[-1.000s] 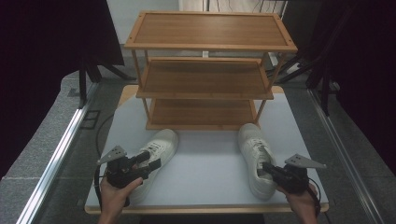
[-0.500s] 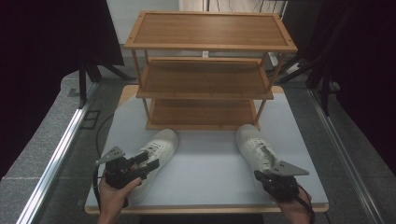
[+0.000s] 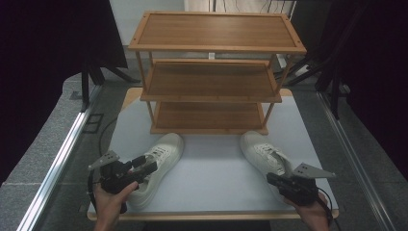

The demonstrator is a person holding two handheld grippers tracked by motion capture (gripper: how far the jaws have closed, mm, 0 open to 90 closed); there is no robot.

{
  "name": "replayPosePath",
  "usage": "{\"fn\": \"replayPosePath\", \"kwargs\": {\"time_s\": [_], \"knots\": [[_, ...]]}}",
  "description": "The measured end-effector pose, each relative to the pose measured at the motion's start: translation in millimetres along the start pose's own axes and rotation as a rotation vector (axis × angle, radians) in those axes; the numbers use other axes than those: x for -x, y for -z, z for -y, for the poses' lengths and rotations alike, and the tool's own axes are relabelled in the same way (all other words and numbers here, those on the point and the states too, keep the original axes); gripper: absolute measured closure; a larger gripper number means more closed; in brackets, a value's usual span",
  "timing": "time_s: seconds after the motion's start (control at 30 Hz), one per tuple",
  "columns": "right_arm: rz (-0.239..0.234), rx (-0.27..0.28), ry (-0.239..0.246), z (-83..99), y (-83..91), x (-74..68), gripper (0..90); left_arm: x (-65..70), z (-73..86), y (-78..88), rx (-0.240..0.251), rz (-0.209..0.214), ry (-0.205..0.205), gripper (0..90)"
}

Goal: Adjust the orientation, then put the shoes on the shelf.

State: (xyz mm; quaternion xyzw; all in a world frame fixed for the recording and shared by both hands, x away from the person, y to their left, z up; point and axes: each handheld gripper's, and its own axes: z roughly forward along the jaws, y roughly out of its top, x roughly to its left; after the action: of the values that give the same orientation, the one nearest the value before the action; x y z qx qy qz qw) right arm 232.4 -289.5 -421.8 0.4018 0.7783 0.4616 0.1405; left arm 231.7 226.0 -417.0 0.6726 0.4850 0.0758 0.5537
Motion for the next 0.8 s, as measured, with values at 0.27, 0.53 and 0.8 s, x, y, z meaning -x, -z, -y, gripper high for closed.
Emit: {"fn": "replayPosePath", "kwargs": {"time_s": [0.27,0.53,0.8], "knots": [[0.030,0.122,0.052,-21.6,1.1,-4.7,63.9,0.2,4.0,10.2,0.010,-0.013,0.007,36.9],[0.112,0.163,0.033,-20.8,14.3,11.2,47.7,-5.1,0.1,17.6,0.034,-0.040,0.004,36.6],[0.152,0.162,0.016,-24.9,20.6,28.5,40.9,-16.8,-15.9,31.0,0.069,-0.085,-0.010,37.1]]}}
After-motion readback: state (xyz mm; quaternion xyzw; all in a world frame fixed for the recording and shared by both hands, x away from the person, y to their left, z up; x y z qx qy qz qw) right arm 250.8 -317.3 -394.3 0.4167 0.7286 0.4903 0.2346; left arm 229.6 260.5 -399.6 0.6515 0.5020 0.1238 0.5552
